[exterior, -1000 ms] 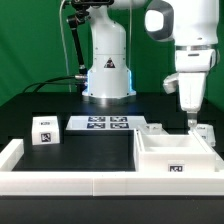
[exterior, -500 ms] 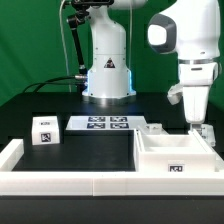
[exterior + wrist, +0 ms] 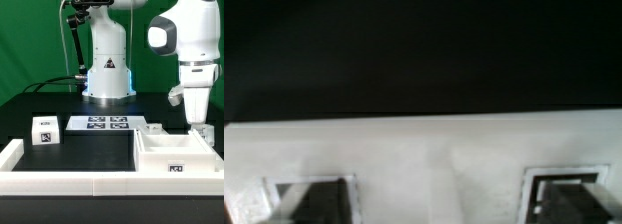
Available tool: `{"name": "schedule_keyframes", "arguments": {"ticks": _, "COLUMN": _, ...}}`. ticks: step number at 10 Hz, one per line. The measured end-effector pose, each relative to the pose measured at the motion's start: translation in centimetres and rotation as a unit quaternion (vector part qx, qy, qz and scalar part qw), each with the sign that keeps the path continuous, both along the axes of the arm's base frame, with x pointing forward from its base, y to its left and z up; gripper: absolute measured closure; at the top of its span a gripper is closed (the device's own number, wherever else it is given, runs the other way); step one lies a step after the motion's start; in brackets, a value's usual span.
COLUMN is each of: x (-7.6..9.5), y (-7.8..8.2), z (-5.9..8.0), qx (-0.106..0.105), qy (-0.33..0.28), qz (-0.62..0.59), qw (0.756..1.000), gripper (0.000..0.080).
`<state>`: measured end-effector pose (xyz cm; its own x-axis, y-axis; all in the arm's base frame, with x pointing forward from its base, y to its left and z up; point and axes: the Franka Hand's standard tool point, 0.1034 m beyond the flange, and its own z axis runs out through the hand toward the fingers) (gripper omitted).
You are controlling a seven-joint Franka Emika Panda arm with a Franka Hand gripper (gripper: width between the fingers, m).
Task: Assemble cabinet
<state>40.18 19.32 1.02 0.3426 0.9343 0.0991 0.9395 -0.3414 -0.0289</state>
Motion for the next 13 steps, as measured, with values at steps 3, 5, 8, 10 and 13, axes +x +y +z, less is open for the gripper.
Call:
{"name": "schedule_keyframes", "arguments": {"ticks": 3, "x": 0.0, "y": -0.1, "z": 0.0, "qx": 0.0, "qy": 0.0, "qz": 0.0, "qw": 1.0, "gripper": 0.0549}}
{"name": "schedule_keyframes", "arguments": {"ticks": 5, "x": 0.1, "y": 0.0, "z": 0.0, "qx": 0.0, "qy": -0.001, "qz": 0.0, "qw": 1.0, "gripper": 0.0731}}
{"name": "schedule_keyframes", "arguments": {"ticks": 8, "x": 0.1, "y": 0.0, "z": 0.0, "qx": 0.0, "qy": -0.001, "qz": 0.0, "qw": 1.0, "gripper": 0.0731}}
{"name": "schedule_keyframes", "arguments": {"ticks": 10, "x": 0.1, "y": -0.1, "z": 0.1, "qx": 0.0, "qy": -0.001, "qz": 0.002, "qw": 1.0, "gripper": 0.0731}}
{"name": "schedule_keyframes", "arguments": {"ticks": 13, "x": 1.4, "y": -2.4, "z": 3.2, "qx": -0.02, "qy": -0.012, "qz": 0.058, "qw": 0.998, "gripper": 0.0731}}
